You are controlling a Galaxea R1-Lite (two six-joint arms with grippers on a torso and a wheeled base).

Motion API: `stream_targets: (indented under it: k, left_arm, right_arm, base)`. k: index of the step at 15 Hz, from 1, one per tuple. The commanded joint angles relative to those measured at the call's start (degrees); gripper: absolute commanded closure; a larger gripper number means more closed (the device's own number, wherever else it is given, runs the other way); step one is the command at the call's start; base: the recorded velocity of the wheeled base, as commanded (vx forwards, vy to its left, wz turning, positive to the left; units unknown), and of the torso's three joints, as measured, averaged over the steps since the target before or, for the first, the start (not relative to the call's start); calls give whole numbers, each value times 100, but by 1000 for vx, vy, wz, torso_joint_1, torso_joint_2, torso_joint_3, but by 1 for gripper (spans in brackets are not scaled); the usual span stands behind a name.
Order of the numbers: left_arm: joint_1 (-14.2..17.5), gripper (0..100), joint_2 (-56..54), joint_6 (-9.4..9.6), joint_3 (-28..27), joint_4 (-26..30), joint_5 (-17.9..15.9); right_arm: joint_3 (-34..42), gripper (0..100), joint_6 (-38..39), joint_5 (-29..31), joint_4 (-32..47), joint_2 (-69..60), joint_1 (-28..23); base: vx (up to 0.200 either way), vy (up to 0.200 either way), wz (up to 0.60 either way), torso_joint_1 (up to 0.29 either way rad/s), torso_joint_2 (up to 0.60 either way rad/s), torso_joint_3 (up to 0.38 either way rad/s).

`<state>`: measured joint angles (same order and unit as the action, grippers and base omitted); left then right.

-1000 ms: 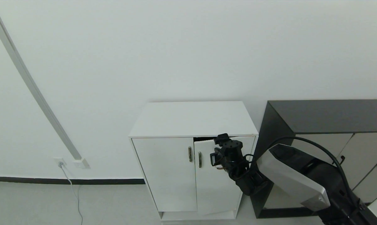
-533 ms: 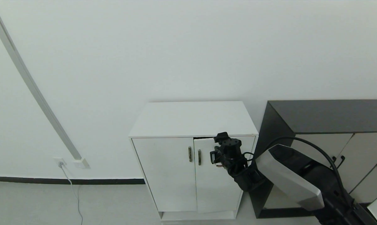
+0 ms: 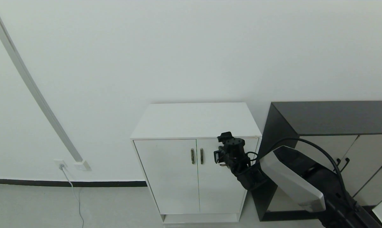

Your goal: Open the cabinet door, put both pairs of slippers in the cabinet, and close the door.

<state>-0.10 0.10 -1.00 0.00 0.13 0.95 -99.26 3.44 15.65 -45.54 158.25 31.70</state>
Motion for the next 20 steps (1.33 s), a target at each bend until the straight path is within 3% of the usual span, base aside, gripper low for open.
stream_targets:
  k: [1, 8, 13, 15, 20]
  left_arm:
    - [1, 100, -1, 3, 0, -5, 2]
    - [1, 100, -1, 3, 0, -5, 2]
    - [1, 100, -1, -6, 0, -5, 2]
    - [1, 100, -1, -6, 0, 4, 2]
    - [1, 100, -1, -6, 0, -5, 2]
  right_arm:
    - [-41, 100, -1, -1, 2, 4, 3]
    - [-103, 100, -1, 61, 28, -4, 3]
    - [442, 100, -1, 342, -271, -294, -5]
    - [1031, 100, -1, 360, -561, -655, -14]
    - [3360, 100, -1, 360, -1501, -2052, -164]
  base:
    - [0, 0, 0, 0, 0, 0]
    - [0, 0, 0, 0, 0, 0]
    - [0, 0, 0, 0, 0, 0]
    - [0, 0, 0, 0, 0, 0]
    - [0, 0, 0, 0, 0, 0]
